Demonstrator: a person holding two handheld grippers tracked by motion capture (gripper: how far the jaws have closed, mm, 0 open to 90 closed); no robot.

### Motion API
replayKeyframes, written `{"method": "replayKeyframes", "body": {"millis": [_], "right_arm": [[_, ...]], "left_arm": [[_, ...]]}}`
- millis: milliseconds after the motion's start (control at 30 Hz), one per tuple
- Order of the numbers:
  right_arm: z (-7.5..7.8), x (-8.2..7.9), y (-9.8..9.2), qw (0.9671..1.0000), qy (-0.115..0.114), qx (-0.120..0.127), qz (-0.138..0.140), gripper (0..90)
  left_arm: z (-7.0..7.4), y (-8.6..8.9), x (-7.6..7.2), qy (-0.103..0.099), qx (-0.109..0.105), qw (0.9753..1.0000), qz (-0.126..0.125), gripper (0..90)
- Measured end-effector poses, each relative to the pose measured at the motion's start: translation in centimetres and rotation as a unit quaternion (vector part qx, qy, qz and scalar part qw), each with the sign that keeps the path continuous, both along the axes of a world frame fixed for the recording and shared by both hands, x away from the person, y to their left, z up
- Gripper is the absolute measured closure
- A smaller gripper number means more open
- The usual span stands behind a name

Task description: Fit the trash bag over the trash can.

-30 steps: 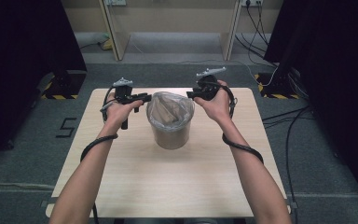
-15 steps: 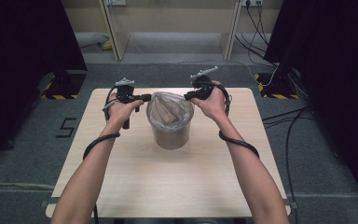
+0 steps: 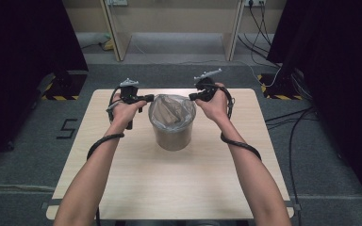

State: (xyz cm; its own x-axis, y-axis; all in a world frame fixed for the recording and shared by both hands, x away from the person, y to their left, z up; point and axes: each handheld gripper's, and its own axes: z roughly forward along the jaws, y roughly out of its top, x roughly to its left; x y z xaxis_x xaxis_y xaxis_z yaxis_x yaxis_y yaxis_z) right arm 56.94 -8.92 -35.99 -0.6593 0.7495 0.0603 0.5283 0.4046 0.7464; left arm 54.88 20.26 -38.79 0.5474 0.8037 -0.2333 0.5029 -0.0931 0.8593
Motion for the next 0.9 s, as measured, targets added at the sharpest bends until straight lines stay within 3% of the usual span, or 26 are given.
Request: {"method": "replayKeyframes", "body": {"millis": [367,600,733,900], "right_arm": [[-0.9,-0.1,-0.4,0.9999,0.003,-0.011,0.001,88.1],[0.3,-0.9,-1.4,0.9998,-0.012,0.0,-0.014,74.2],[1.1,-1.7,-2.1,0.9999,-0.01,0.008,-0.007,71.9],[0.8,-2.2,-2.4,1.0,0.004,0.007,0.005,71.3]], "left_arm": [[0.2,-0.7,0.6,-0.008,0.013,0.9999,0.001,88.9],[0.6,-0.2,0.2,-0.021,0.006,0.9997,0.006,72.1],[0.9,0.3,-0.4,-0.022,0.009,0.9997,-0.002,68.5],[0.7,0.9,-0.7,-0.011,0.006,0.9999,-0.007,68.2]]}}
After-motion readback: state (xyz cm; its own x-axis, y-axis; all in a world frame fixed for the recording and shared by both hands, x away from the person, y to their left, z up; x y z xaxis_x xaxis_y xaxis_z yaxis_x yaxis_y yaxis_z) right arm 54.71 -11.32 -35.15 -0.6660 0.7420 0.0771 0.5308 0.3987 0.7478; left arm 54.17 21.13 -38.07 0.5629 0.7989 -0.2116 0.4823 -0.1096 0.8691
